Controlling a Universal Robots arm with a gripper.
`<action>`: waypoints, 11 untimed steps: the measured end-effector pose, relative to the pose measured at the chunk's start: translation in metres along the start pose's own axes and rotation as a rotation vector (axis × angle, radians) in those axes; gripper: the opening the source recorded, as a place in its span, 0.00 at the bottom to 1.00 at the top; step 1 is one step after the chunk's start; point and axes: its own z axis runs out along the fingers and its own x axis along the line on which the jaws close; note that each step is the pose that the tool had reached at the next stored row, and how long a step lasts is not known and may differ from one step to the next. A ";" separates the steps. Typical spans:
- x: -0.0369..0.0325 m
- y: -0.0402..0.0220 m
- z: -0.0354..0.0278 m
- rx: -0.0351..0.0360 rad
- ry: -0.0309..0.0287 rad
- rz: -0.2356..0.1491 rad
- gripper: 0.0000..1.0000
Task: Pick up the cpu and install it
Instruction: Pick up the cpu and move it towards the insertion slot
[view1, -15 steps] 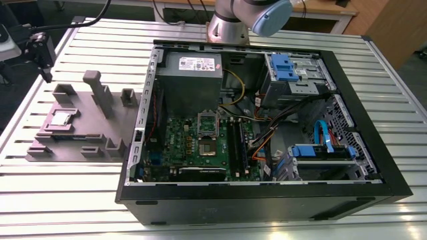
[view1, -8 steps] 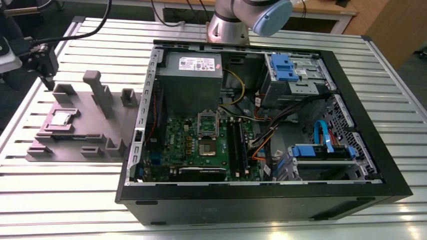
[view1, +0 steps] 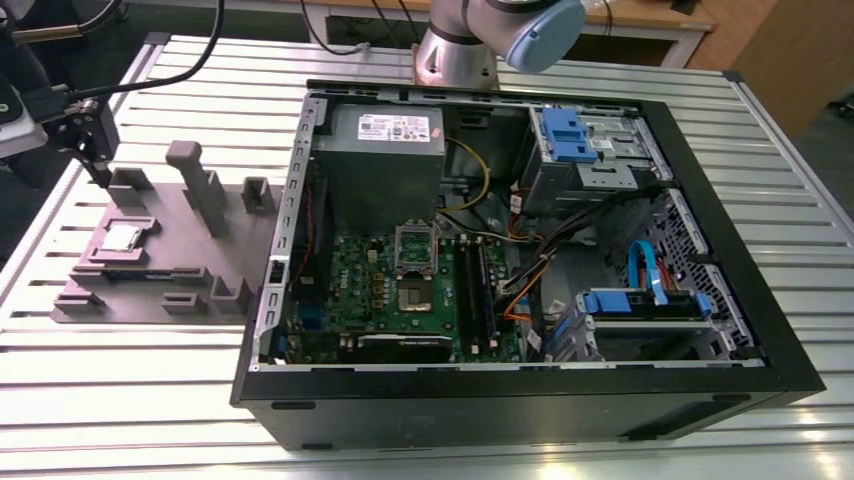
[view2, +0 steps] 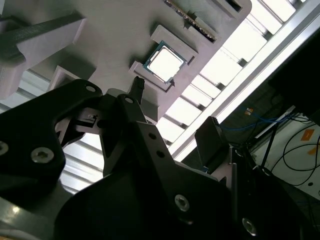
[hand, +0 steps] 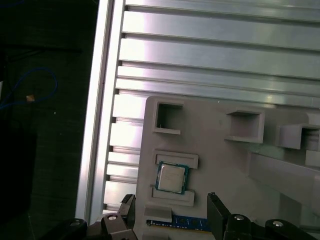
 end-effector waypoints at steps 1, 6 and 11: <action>0.0000 0.0000 0.0000 0.0000 0.0000 0.000 0.68; 0.0000 0.0000 0.0000 0.0000 0.0000 0.000 0.68; -0.0001 -0.0001 0.0020 0.0003 -0.0003 0.000 0.68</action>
